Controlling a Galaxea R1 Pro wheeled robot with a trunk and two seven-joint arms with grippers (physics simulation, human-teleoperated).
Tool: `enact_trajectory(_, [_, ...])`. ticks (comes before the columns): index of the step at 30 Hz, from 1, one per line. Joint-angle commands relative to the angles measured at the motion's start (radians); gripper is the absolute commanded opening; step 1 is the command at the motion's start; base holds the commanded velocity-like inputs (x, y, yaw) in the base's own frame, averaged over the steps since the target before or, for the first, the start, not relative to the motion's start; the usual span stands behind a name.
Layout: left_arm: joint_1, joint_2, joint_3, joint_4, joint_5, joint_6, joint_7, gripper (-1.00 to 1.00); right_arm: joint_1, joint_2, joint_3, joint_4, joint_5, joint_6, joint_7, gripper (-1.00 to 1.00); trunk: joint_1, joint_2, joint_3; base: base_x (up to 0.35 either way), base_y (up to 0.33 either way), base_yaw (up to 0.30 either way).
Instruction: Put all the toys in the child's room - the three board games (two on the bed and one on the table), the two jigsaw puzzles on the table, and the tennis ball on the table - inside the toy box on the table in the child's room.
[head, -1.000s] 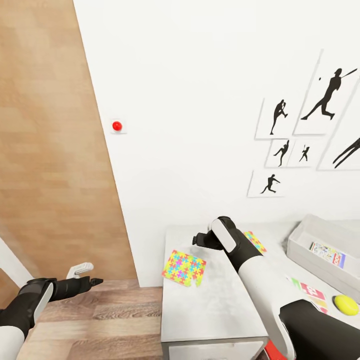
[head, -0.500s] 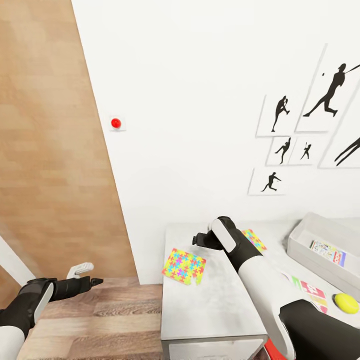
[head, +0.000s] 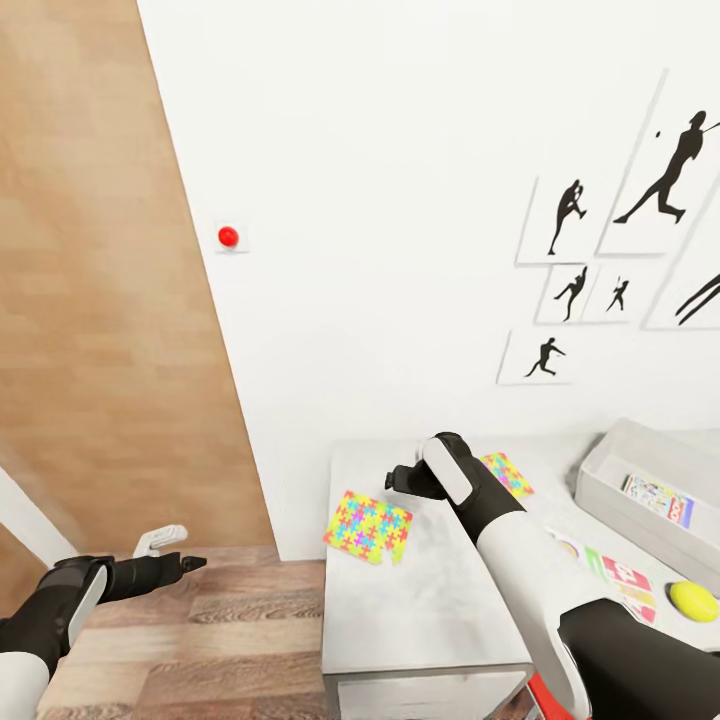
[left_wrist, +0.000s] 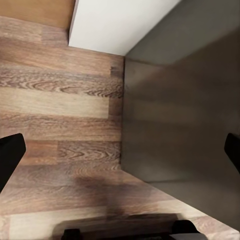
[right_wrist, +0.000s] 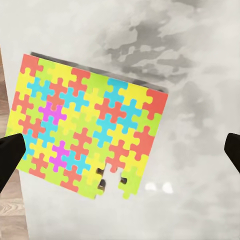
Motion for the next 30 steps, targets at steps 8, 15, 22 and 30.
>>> enact_trajectory(8, [-0.001,0.000,0.003,-0.001,0.004,0.008,-0.002,1.00,-0.001,-0.002,0.003,-0.001,-0.011,0.001,-0.010,1.00,0.001,-0.002,-0.015,0.000,0.000,0.000])
enact_trajectory(15, [-0.001,0.000,0.003,-0.001,0.004,0.008,-0.002,1.00,-0.001,-0.002,0.003,-0.001,-0.011,0.001,-0.010,1.00,0.001,-0.002,-0.027,0.000,0.000,0.000])
enact_trajectory(22, [-0.001,0.000,0.003,-0.001,0.004,0.007,-0.002,1.00,-0.001,-0.002,0.003,-0.001,-0.011,0.000,-0.010,1.00,0.001,-0.002,-0.039,0.000,0.000,0.000])
enact_trajectory(30, [-0.001,0.000,0.003,-0.001,0.004,0.006,-0.002,1.00,-0.001,-0.003,0.003,-0.001,-0.011,0.000,-0.010,1.00,0.001,-0.002,-0.052,0.000,0.000,0.000])
